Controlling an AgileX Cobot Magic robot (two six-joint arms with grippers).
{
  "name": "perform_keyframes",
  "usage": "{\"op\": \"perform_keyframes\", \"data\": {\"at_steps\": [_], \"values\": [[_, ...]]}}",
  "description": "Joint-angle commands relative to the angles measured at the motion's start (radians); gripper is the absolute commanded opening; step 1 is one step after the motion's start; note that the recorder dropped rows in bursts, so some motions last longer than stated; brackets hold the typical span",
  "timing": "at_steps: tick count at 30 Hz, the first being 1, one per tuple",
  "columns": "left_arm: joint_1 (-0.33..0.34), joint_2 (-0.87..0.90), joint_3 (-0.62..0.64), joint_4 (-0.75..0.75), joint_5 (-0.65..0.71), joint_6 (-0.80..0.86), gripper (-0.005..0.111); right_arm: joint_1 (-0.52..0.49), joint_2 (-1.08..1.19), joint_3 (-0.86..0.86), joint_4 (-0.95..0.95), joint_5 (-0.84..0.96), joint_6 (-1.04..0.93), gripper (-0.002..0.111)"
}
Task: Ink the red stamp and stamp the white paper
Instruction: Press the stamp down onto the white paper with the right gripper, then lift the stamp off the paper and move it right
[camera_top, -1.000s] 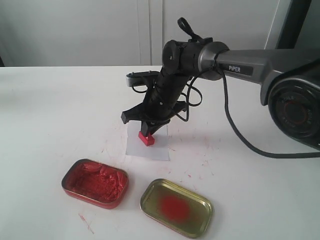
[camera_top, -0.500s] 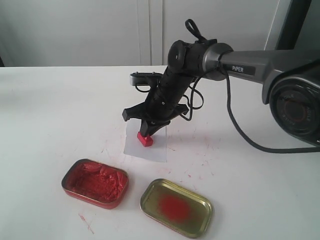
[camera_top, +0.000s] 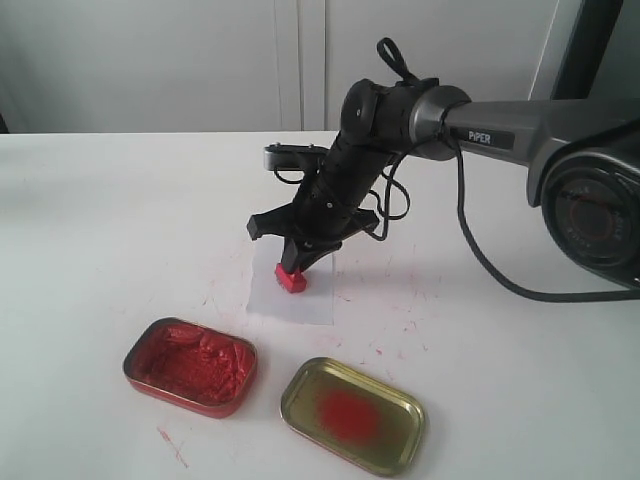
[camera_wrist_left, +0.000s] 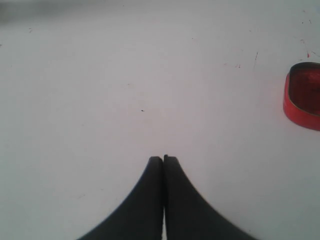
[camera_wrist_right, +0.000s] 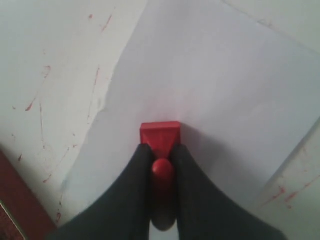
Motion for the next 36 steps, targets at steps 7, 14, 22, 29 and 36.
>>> {"op": "perform_keyframes", "data": {"at_steps": [7, 14, 22, 29, 36], "values": [[0.003, -0.005, 0.009, -0.005, 0.007, -0.001, 0.000, -0.020, -0.022, 0.001, 0.042, 0.010, -0.015, 0.000], [0.003, -0.005, 0.009, -0.005, 0.007, -0.001, 0.000, -0.024, -0.063, 0.001, 0.043, 0.003, -0.016, 0.000], [0.003, -0.005, 0.009, -0.005, 0.007, -0.001, 0.000, -0.027, -0.102, 0.001, 0.043, 0.043, -0.020, 0.000], [0.003, -0.005, 0.009, -0.005, 0.007, -0.001, 0.000, -0.027, -0.125, 0.004, 0.043, 0.098, -0.033, 0.000], [0.003, -0.005, 0.009, -0.005, 0.007, -0.001, 0.000, -0.034, -0.179, 0.123, 0.044, 0.056, -0.044, 0.000]]}}
